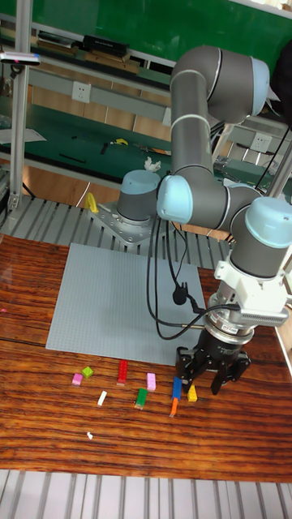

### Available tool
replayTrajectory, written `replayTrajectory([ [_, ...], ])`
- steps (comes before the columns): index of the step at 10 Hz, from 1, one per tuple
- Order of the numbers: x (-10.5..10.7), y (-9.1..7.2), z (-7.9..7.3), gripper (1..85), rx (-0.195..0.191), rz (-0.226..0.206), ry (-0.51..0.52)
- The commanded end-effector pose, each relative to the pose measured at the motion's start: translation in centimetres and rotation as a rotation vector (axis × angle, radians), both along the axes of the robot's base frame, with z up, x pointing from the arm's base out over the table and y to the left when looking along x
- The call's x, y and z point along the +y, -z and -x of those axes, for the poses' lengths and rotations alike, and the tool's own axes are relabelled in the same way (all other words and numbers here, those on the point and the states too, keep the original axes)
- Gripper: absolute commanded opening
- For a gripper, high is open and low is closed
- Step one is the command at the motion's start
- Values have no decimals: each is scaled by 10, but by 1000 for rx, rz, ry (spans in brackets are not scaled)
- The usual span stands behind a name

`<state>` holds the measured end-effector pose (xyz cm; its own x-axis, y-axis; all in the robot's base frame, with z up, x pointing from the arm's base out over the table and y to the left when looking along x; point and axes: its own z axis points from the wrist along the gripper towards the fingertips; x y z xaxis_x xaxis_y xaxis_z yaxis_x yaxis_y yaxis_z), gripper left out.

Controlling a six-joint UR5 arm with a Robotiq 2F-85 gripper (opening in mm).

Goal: Build with small Lego blocks

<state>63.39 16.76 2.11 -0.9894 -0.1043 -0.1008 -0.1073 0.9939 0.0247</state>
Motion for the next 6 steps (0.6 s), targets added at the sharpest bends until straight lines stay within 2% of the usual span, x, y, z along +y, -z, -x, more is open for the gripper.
replayTrajectory([
  [1, 6, 0, 3, 527, 3, -7, 34],
  [2, 2, 5, 2, 467, 6, 4, 34],
  [6, -1, 13, 6, 463, 5, 0, 26],
])
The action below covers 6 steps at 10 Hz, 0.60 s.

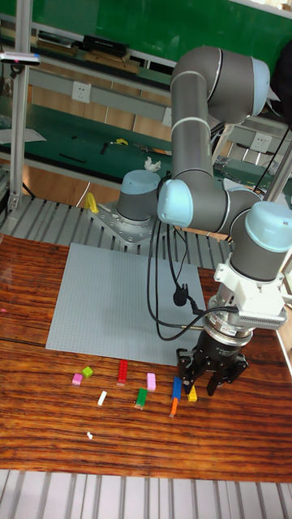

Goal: Build with small Lego blocks

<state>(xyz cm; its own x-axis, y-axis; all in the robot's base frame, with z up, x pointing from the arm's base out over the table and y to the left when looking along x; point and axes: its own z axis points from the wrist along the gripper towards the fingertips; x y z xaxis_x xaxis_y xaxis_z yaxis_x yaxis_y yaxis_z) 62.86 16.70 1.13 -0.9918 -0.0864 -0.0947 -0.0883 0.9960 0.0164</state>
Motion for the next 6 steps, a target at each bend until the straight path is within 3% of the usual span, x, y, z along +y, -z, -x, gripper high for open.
replayTrajectory([
  [1, -2, 3, 1, 460, 1, -6, 11],
  [6, -5, 6, 3, 433, 10, -4, 16],
])
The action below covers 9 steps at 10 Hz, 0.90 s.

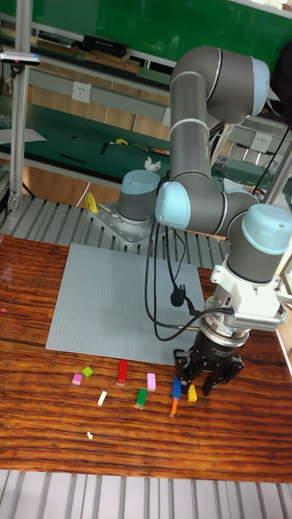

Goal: Build with small Lego blocks

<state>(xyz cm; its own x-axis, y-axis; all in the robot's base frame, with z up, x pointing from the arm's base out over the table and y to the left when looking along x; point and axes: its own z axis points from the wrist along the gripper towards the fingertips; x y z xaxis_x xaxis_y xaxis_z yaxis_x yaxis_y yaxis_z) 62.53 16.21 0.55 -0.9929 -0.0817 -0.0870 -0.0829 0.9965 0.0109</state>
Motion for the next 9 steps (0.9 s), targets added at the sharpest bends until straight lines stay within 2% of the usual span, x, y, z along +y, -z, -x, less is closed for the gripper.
replayTrajectory([
  [1, 0, 1, 0, 427, 3, -10, 14],
  [9, -1, 3, -2, 383, 0, -9, 22],
])
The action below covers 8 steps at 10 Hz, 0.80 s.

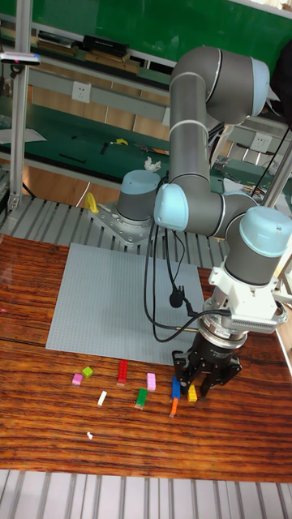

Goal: Build with small Lego blocks

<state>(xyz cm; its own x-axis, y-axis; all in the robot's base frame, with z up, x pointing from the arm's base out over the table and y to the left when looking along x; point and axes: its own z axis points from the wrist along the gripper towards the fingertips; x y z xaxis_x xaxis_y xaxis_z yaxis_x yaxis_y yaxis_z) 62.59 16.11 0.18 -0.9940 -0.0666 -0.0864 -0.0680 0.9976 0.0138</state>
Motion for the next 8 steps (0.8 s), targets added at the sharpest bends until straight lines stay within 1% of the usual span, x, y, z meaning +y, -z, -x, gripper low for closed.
replayTrajectory([
  [1, 0, -1, -1, 370, -1, -7, 9],
  [5, 1, -1, -3, 320, -9, -10, 12],
  [8, -1, -1, -5, 263, -15, -6, 13],
])
